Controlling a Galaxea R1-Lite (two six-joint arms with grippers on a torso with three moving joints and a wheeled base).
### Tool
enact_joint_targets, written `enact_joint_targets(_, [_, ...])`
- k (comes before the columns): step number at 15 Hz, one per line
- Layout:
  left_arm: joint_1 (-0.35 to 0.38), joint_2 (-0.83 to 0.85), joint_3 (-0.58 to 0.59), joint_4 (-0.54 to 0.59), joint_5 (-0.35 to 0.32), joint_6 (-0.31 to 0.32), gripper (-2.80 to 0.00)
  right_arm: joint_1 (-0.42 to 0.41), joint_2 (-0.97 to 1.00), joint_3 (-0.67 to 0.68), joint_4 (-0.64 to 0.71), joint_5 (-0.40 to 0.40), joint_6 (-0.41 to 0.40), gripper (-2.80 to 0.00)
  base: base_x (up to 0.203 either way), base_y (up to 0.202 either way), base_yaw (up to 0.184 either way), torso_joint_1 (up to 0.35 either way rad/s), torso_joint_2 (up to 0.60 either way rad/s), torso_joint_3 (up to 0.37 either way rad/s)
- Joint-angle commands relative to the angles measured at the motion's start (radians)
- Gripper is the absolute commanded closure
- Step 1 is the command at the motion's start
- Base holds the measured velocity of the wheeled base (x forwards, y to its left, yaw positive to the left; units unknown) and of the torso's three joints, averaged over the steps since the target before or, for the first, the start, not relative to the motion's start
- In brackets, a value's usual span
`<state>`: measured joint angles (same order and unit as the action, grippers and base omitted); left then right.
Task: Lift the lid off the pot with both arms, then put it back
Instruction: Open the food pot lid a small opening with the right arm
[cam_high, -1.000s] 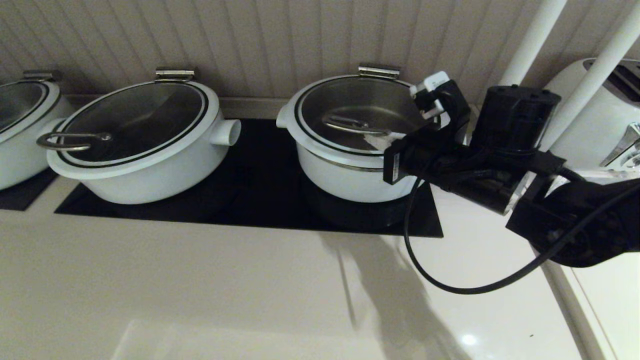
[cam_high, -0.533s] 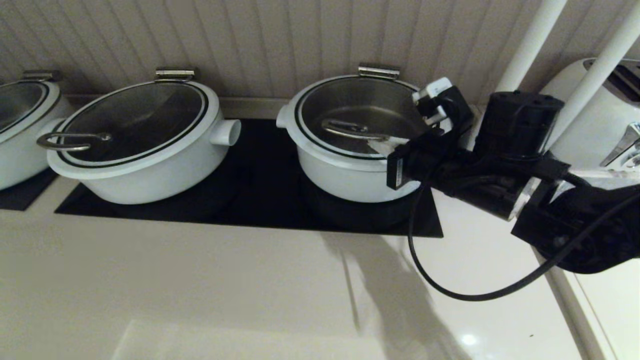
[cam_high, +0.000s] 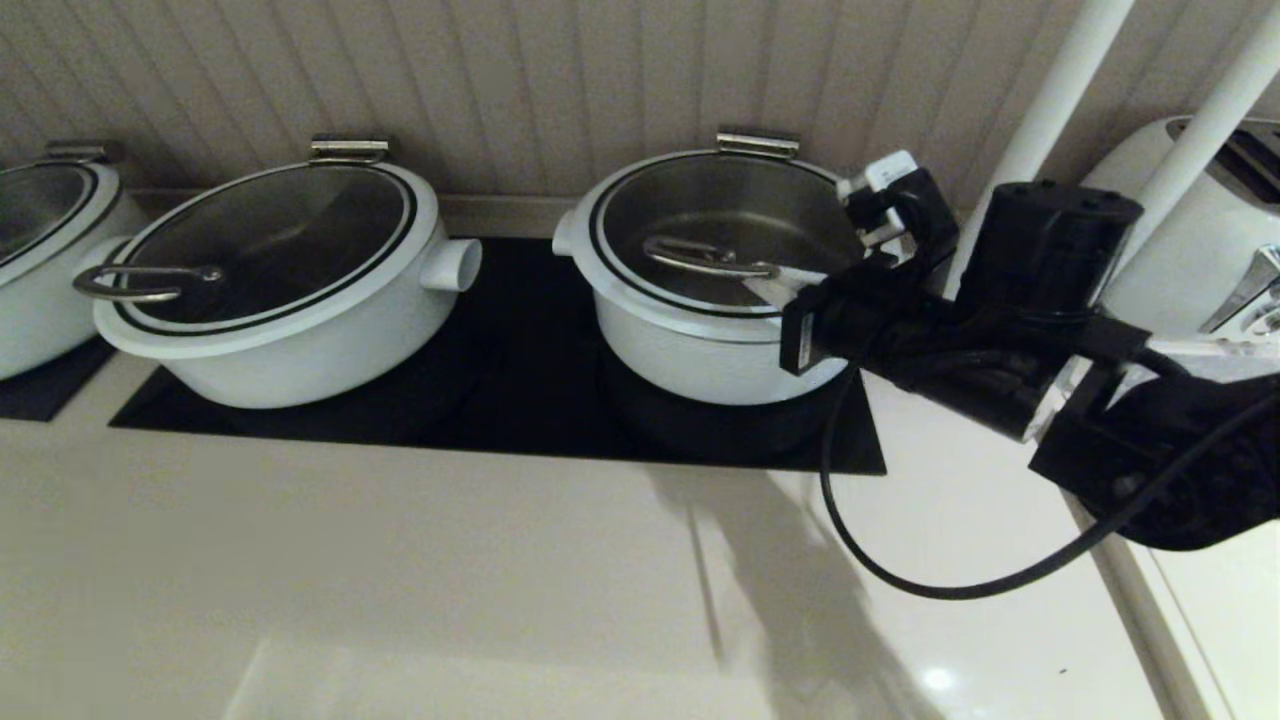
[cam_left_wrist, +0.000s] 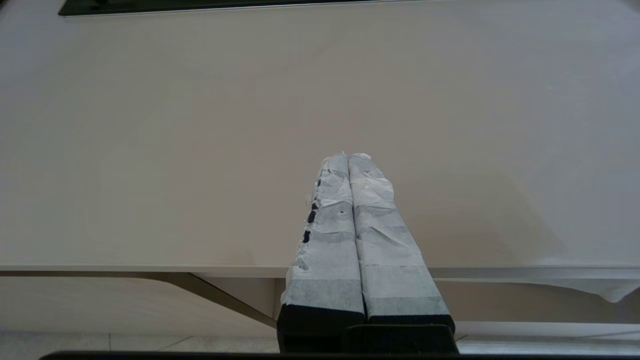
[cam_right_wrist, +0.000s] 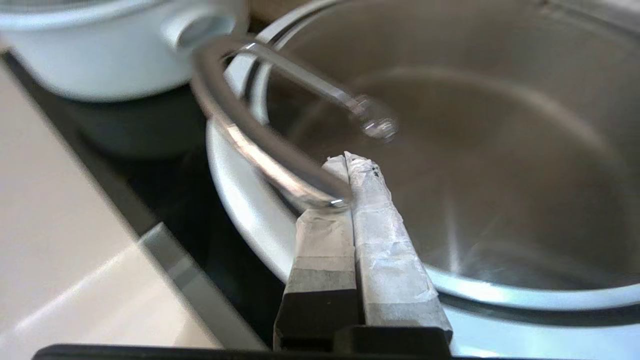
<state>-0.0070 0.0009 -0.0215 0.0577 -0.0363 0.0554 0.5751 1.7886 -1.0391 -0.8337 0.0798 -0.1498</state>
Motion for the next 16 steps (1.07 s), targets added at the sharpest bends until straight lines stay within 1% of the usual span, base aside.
enact_joint_targets(1, [0.001, 0.001, 0.0, 0.001, -0.001, 0.001, 0.0, -0.012, 0.01, -0.004, -0.031, -0.007, -0.001, 0.0, 0.0, 0.0, 0.0, 0.0, 0.0, 0.0])
enact_joint_targets(4, [-0.001, 0.001, 0.0, 0.001, 0.0, 0.003, 0.0, -0.032, 0.011, -0.019, -0.033, -0.014, -0.001, 0.0, 0.0, 0.0, 0.0, 0.0, 0.0, 0.0])
enact_joint_targets(8, [0.0, 0.001, 0.0, 0.001, -0.002, 0.036, 0.0, -0.037, 0.02, -0.067, -0.028, -0.022, -0.002, 0.0, 0.0, 0.0, 0.0, 0.0, 0.0, 0.0])
enact_joint_targets(14, [0.001, 0.001, -0.002, 0.005, -0.004, 0.043, 0.0, -0.037, -0.026, -0.05, 0.03, -0.026, -0.004, 0.0, 0.0, 0.0, 0.0, 0.0, 0.0, 0.0])
enact_joint_targets(16, [0.0, 0.001, -0.002, 0.004, -0.004, 0.043, 0.0, -0.037, -0.051, -0.052, 0.03, -0.025, -0.004, 0.0, 0.0, 0.0, 0.0, 0.0, 0.0, 0.0])
